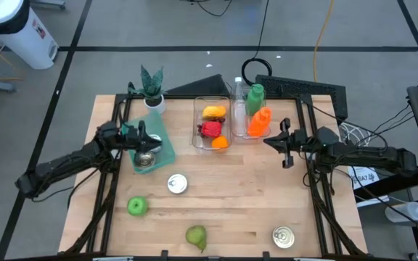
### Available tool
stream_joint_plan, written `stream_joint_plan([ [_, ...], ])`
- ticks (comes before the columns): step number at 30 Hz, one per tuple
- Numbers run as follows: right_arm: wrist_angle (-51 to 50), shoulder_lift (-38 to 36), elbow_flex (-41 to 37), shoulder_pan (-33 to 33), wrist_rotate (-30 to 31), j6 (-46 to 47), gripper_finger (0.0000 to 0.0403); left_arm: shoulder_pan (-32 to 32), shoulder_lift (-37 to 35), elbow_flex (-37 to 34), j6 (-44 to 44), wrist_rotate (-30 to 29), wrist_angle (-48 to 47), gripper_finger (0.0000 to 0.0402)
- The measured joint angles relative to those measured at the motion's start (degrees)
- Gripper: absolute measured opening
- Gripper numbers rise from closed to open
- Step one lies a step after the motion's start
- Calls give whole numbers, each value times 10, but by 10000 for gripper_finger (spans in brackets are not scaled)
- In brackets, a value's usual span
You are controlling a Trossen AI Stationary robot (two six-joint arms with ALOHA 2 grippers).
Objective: Pick & Place Food Item
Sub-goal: Stack the green tuna can on top of the green tuna can in the bin
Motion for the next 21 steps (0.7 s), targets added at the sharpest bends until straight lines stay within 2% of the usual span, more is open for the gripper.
stream_joint_plan([
  [3,-9,0,0,0,0,1,3,-58,0,12,-7,-17,-8,51],
  [5,-11,0,0,0,0,1,3,-111,3,35,0,-56,-31,51],
  [12,-11,0,0,0,-3,-1,4,-327,77,128,22,-304,-122,51],
  [17,-12,1,0,0,-3,-2,4,-450,185,236,-35,-482,-284,51],
  [19,-11,1,0,0,-2,-2,4,-488,242,273,-79,-500,-333,51],
  [21,-10,1,0,0,-2,-5,4,-521,303,304,-115,-490,-352,51],
])
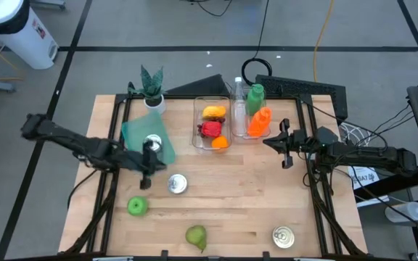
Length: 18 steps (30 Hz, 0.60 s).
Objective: Pick & Place Food Item
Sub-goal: Stack the green tuna can on top of the green tuna can in the bin
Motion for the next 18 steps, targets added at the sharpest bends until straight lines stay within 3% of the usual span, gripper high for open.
stream_joint_plan([
  [4,0,0,0,0,0,-4,4,-53,126,53,-58,7,-27,51],
  [9,0,0,0,0,0,6,4,-69,262,101,-95,11,-49,51],
  [18,-4,0,0,0,-1,5,4,-25,387,161,-56,31,-52,51],
])
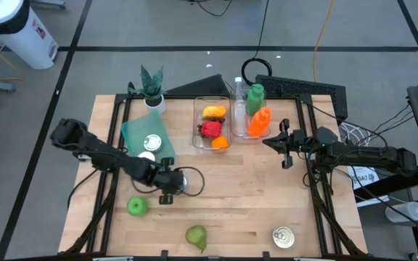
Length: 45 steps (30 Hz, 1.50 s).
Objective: Pick & Place Food Item
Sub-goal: Stack the green tuna can on top of the green tuna can in the bin
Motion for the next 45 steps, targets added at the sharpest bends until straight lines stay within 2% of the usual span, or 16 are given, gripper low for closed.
stream_joint_plan([
  [8,0,2,0,0,0,-4,4,60,94,42,61,56,23,51],
  [14,4,16,0,0,0,-13,4,87,131,95,123,74,38,51],
  [22,4,32,1,0,1,-42,4,92,126,137,176,72,18,51],
  [26,4,37,1,0,0,-61,4,85,94,164,186,72,1,51],
  [30,4,39,1,0,0,-65,4,68,50,165,250,64,-12,51],
  [34,3,42,1,0,1,-83,4,46,-35,127,308,54,30,51],
  [37,3,47,1,0,1,-102,4,44,-125,66,315,52,84,51],
  [41,4,61,1,0,1,-114,4,58,-260,-58,315,49,225,51],
  [45,36,80,1,2,20,-105,4,82,-365,-218,320,49,435,51],
])
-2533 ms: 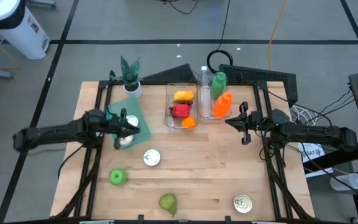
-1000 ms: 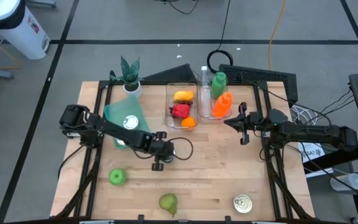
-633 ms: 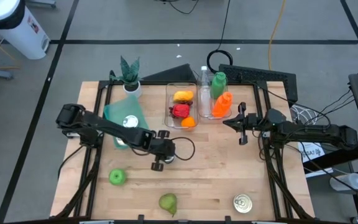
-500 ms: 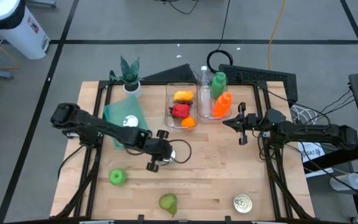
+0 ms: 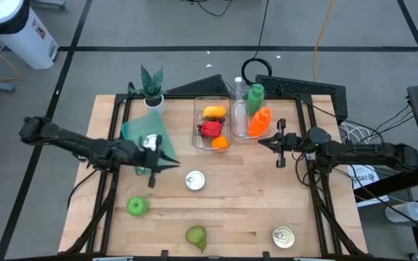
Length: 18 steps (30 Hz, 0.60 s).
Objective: Pick & Place Food Item
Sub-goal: Stack the green tuna can on top of the green tuna can in the bin
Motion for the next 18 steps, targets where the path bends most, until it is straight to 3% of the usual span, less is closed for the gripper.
stream_joint_plan([
  [2,25,14,0,7,8,0,4,12,-29,-72,-2,-1,77,51],
  [6,58,45,0,31,15,-22,4,36,-77,-153,6,-19,135,51],
  [11,101,84,0,65,28,-67,4,81,-126,-162,-56,-85,136,51],
  [18,110,136,24,133,154,-105,4,123,-131,-162,-100,-65,115,51],
])
